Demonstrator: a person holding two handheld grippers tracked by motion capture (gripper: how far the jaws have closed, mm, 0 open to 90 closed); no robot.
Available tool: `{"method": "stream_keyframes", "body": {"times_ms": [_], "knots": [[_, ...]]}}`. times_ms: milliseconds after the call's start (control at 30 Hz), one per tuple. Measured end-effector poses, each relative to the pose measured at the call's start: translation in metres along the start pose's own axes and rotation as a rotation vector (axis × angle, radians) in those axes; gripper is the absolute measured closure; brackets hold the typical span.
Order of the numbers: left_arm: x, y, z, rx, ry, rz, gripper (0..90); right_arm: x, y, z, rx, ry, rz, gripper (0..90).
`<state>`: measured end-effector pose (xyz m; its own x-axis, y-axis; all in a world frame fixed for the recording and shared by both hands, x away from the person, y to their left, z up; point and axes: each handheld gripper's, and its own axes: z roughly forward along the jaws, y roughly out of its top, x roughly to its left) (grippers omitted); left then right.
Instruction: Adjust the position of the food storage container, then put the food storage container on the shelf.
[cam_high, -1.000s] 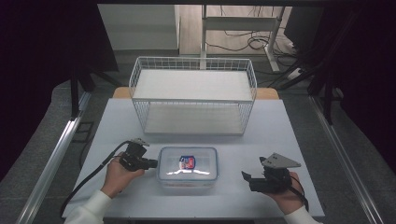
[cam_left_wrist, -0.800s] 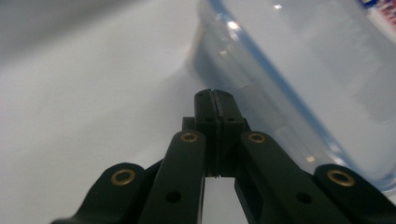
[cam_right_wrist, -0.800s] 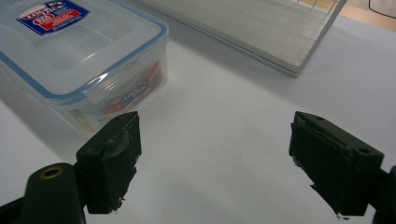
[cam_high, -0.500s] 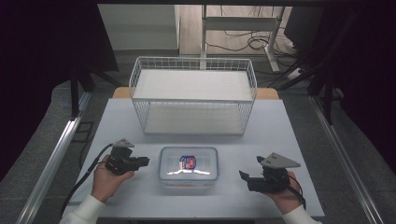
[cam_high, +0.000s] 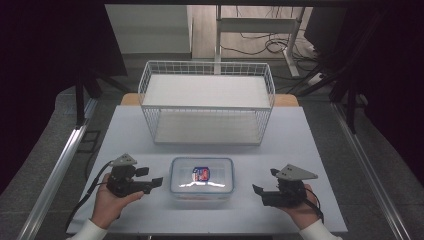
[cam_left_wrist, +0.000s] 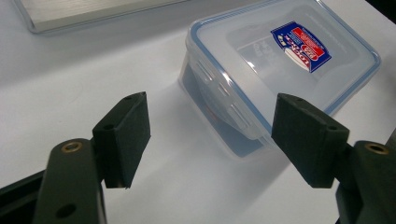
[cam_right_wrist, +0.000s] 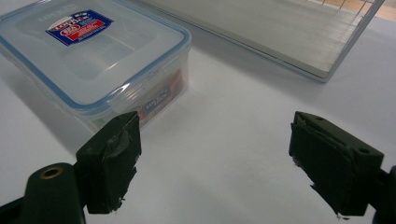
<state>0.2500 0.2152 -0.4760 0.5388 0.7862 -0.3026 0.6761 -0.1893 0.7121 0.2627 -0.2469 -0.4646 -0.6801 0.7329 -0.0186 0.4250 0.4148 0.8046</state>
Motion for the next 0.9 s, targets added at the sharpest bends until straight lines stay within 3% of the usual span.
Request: {"method": "stream_keyframes", "body": {"times_ms": [433,667,767,900], "knots": [[-0.001,-0.003,0.002,0.016,0.017,-0.007,20.6,0.001,0.003,0.001,-0.002,-0.008,-0.011,17.0],[-0.002,-0.002,0.006,0.003,-0.036,-0.043,20.8,0.003,0.003,0.003,-0.008,0.028,0.017,17.0],[-0.004,-0.002,0.007,-0.029,-0.055,-0.063,21.6,0.004,0.004,0.005,-0.006,0.067,0.059,18.4],[-0.004,-0.004,0.014,-0.008,-0.079,-0.073,20.8,0.009,0.005,0.010,0.004,0.084,0.045,18.5]]}}
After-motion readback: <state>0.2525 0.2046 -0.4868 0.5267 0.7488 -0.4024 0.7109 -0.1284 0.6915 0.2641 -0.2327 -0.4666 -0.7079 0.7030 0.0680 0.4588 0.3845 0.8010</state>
